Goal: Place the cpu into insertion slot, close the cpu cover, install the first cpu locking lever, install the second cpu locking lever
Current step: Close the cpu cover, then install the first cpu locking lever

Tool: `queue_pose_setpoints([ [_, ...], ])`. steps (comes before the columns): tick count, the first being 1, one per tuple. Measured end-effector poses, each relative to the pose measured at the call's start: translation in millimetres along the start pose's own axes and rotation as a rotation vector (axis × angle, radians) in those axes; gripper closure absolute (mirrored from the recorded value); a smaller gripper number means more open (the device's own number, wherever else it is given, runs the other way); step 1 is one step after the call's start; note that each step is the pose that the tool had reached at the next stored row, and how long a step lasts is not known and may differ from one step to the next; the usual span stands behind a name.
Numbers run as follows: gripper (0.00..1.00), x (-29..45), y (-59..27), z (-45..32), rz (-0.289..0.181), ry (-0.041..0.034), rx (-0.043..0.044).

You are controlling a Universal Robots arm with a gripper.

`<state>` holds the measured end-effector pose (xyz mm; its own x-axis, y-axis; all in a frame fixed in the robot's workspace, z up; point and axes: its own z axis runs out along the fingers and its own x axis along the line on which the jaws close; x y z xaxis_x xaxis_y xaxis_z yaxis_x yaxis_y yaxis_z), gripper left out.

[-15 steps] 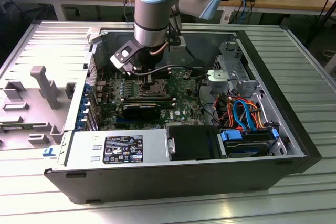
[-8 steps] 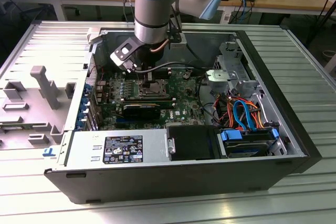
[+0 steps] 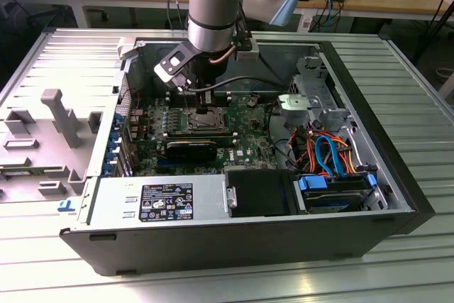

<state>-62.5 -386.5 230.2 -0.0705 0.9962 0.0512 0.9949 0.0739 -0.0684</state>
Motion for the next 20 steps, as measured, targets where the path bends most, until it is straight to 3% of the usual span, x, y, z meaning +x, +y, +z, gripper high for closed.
queue_pose_setpoints([
  [5, 0.89, 0.4, -0.4, -6.7, 0.0, 0.0004, -0.0001],
  [16, 0.89, 0.4, -0.5, -7.2, -0.002, 0.0001, 0.0001],
  [20, 0.89, 0.4, -0.5, -7.2, -0.037, -0.0021, 0.0019],
])
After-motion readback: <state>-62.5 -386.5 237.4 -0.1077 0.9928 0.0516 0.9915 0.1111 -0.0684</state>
